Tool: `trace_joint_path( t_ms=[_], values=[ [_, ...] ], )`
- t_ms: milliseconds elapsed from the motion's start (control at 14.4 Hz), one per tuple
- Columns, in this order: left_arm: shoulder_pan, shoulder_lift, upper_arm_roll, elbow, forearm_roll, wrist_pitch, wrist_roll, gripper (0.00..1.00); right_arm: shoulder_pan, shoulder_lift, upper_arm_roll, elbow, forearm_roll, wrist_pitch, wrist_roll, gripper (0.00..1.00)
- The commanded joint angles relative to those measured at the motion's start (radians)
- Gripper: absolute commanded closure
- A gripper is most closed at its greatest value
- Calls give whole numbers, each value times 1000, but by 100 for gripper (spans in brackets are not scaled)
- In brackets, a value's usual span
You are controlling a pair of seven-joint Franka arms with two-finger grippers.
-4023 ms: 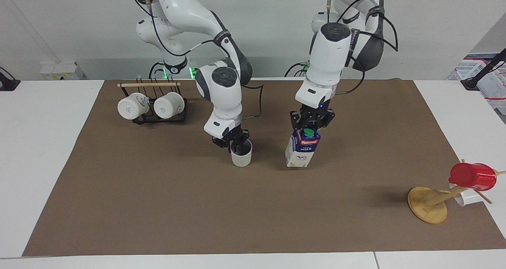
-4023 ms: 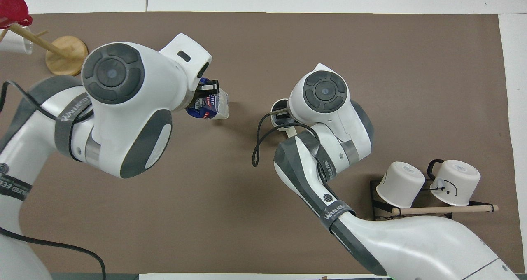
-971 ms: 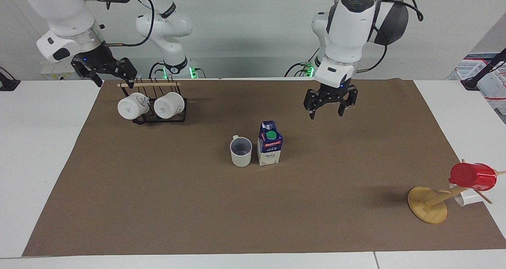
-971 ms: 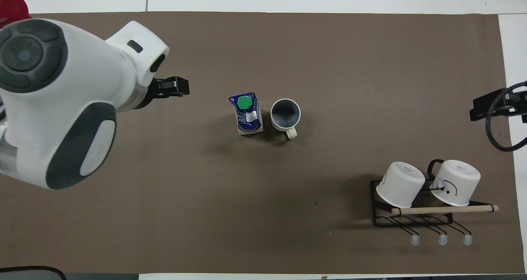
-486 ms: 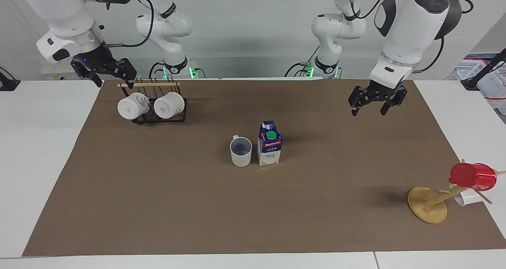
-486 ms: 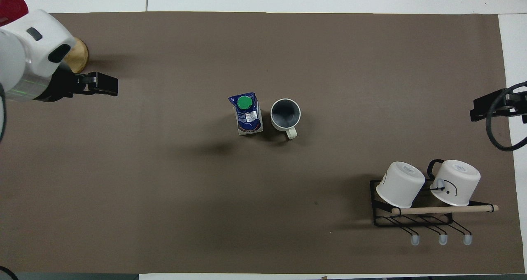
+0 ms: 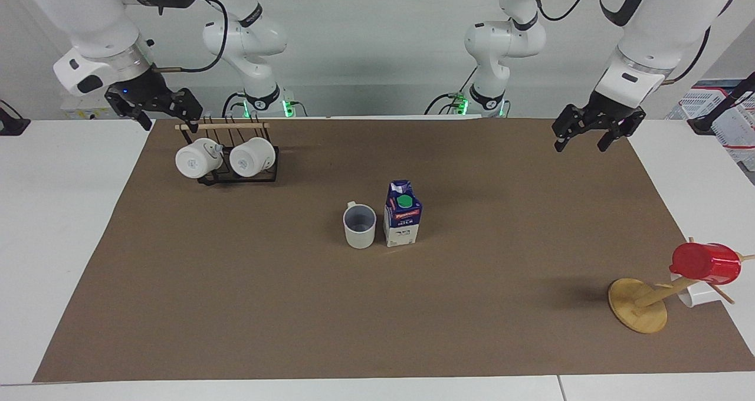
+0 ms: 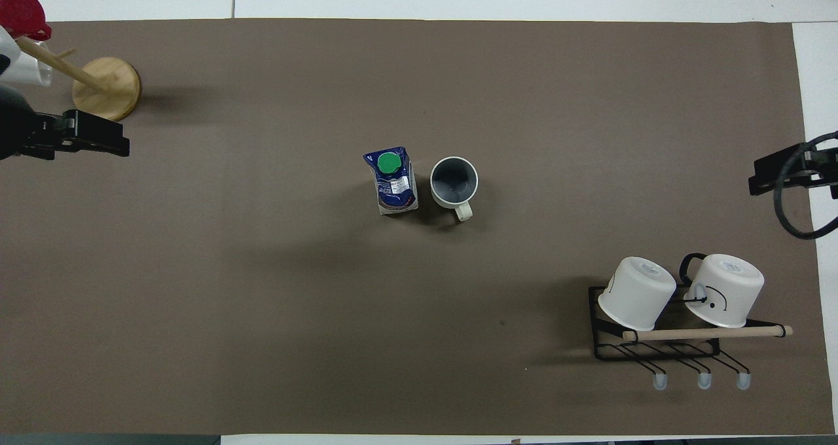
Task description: Place cup and milk on table
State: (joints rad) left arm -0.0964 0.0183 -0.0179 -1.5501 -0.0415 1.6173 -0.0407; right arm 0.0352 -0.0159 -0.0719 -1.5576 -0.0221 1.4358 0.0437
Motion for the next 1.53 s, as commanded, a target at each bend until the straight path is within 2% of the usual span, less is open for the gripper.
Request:
trace_joint_path(
  t_ms=[0,1457],
  values=[
    [7,-14,-8,-34,-12,13,39,0,-9,-18,4,-21,4,24,-7,0],
    [10,-15,-8,-36,-12,13,38,0,-4,-21,3,-22,13,23,-11,0]
  ],
)
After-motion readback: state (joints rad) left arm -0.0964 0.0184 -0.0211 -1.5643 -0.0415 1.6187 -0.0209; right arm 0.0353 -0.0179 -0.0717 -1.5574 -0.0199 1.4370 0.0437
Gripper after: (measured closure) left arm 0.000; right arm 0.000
